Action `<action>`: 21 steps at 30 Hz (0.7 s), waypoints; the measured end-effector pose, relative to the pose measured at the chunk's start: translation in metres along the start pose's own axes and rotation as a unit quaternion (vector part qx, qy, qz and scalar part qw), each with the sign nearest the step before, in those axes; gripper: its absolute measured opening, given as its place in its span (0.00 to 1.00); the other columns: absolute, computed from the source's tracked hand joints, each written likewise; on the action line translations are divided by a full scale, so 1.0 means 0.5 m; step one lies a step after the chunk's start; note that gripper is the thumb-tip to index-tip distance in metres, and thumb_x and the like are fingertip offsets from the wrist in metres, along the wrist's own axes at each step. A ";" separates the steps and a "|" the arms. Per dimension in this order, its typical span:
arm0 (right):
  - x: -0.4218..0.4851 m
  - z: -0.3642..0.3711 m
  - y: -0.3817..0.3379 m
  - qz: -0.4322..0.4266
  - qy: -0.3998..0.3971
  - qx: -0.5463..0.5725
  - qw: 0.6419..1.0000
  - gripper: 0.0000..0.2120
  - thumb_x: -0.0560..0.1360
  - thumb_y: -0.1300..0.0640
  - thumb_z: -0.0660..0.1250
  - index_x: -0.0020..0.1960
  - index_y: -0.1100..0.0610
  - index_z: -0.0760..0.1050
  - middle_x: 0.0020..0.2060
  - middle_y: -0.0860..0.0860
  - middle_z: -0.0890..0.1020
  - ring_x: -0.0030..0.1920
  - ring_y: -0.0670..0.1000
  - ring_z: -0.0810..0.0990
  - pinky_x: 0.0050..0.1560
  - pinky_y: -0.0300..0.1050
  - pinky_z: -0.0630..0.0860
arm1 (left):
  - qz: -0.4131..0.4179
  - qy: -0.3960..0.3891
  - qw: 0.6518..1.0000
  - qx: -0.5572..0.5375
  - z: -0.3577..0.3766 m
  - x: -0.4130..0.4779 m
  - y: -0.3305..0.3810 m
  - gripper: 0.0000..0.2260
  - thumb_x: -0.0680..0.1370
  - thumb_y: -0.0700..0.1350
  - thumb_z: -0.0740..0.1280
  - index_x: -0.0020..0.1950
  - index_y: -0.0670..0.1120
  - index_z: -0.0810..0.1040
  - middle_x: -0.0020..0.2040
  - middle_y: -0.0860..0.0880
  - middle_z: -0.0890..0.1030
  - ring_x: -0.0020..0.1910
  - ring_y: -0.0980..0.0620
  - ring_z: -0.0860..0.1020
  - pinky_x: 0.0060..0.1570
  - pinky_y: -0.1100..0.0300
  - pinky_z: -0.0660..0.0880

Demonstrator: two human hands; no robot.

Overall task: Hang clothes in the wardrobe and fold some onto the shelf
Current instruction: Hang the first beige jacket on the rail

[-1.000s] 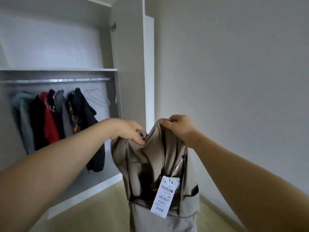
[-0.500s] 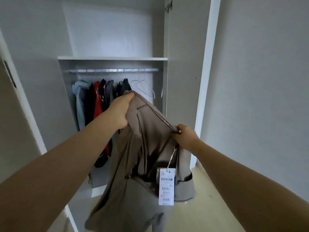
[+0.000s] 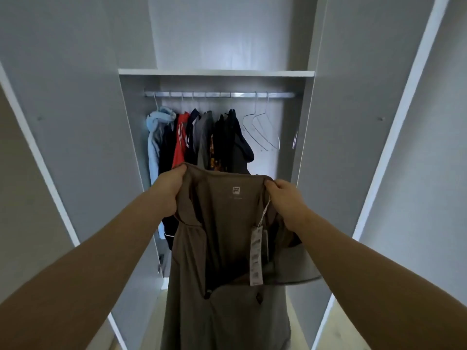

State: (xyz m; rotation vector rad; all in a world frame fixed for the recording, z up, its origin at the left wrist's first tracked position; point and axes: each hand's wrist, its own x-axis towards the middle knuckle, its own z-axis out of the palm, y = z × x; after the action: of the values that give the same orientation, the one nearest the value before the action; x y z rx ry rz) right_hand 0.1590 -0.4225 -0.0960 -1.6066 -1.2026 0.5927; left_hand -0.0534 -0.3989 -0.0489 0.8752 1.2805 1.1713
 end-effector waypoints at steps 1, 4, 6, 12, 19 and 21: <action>0.019 0.007 0.005 0.006 -0.002 0.007 1.000 0.17 0.79 0.54 0.58 0.41 0.66 0.73 0.33 0.56 0.73 0.39 0.54 0.72 0.40 0.45 0.70 | -0.003 0.007 1.000 0.007 0.001 0.021 -0.008 0.12 0.79 0.47 0.63 0.56 0.41 0.76 0.44 0.46 0.79 0.34 0.49 0.74 0.44 0.56 0.72; 0.089 0.034 0.018 0.021 0.000 0.029 0.999 0.15 0.78 0.56 0.60 0.44 0.69 0.74 0.35 0.57 0.73 0.39 0.54 0.71 0.42 0.44 0.69 | -0.012 0.015 1.000 0.015 0.009 0.094 -0.014 0.14 0.79 0.44 0.64 0.61 0.38 0.74 0.44 0.44 0.79 0.34 0.49 0.74 0.46 0.56 0.71; 0.142 0.056 0.020 0.037 0.000 0.049 0.998 0.12 0.78 0.58 0.60 0.44 0.65 0.76 0.33 0.54 0.73 0.41 0.54 0.73 0.46 0.47 0.72 | -0.030 0.006 1.000 0.006 0.020 0.148 -0.010 0.14 0.79 0.44 0.63 0.61 0.38 0.74 0.46 0.42 0.80 0.35 0.48 0.74 0.44 0.55 0.71; 0.325 0.107 0.020 0.057 0.000 0.039 0.998 0.07 0.77 0.63 0.60 0.48 0.63 0.76 0.34 0.52 0.74 0.44 0.54 0.74 0.49 0.47 0.72 | -0.078 -0.052 0.995 -0.035 0.094 0.327 0.013 0.11 0.79 0.44 0.62 0.58 0.39 0.77 0.38 0.43 0.78 0.36 0.47 0.75 0.36 0.55 0.72; 0.533 0.152 0.036 0.087 0.048 0.076 0.992 0.06 0.75 0.66 0.61 0.47 0.63 0.77 0.35 0.53 0.75 0.36 0.49 0.73 0.36 0.38 0.70 | -0.111 -0.104 0.985 -0.086 0.186 0.537 0.058 0.12 0.80 0.44 0.61 0.60 0.41 0.76 0.45 0.43 0.80 0.39 0.46 0.76 0.36 0.55 0.73; 0.577 0.163 0.052 0.100 0.062 0.090 0.989 0.07 0.74 0.66 0.61 0.38 0.60 0.74 0.33 0.52 0.75 0.34 0.48 0.72 0.34 0.38 0.69 | -0.105 -0.101 0.982 -0.123 0.212 0.588 0.061 0.13 0.80 0.43 0.61 0.61 0.41 0.76 0.43 0.43 0.79 0.40 0.46 0.76 0.37 0.55 0.73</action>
State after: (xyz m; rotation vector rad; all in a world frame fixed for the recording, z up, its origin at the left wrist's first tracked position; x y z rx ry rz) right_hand 0.2138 -0.1266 -0.1006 -1.5949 -0.8773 0.6981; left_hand 0.0205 -0.0951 -0.0772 0.6429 1.0119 1.0198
